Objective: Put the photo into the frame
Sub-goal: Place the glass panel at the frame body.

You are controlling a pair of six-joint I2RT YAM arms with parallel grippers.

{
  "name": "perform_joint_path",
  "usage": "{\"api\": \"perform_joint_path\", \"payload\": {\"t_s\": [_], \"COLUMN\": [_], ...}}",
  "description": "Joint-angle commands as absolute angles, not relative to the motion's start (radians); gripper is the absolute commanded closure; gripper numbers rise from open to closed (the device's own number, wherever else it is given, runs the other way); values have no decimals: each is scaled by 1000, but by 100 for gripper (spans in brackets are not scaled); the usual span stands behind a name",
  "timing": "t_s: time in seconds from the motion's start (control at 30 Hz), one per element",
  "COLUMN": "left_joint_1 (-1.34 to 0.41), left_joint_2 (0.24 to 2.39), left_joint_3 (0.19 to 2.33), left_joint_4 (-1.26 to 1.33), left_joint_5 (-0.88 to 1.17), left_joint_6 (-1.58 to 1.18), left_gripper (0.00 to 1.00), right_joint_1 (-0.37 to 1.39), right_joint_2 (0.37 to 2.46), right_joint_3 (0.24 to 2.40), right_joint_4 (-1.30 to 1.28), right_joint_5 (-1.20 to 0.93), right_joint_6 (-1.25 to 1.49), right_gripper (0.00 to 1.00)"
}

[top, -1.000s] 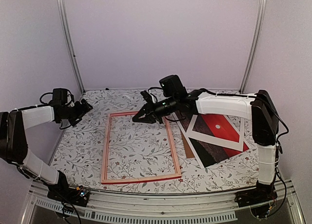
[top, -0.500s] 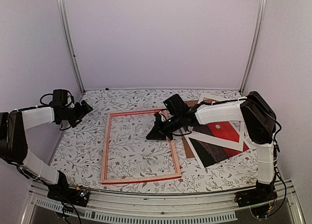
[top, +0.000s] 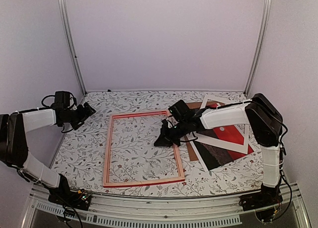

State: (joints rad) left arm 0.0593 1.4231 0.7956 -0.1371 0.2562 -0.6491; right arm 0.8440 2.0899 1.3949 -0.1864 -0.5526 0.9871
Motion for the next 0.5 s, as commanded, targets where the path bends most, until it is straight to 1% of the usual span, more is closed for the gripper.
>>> {"api": "perform_joint_path", "payload": {"t_s": [0.0, 0.47], "left_joint_1": [33, 14], "left_joint_2": [1419, 1437], "left_joint_3": [798, 807], "left_joint_4": [-121, -124], "left_joint_5": [247, 247], "left_joint_6": [-628, -623], "left_gripper": [4, 4], "right_joint_1": [842, 842], "right_joint_2": [2032, 2026], "right_joint_3": [1391, 1410], "right_joint_4": [-213, -256], "right_joint_5": [-511, -482], "right_joint_6": [975, 950], "right_gripper": [100, 100]}}
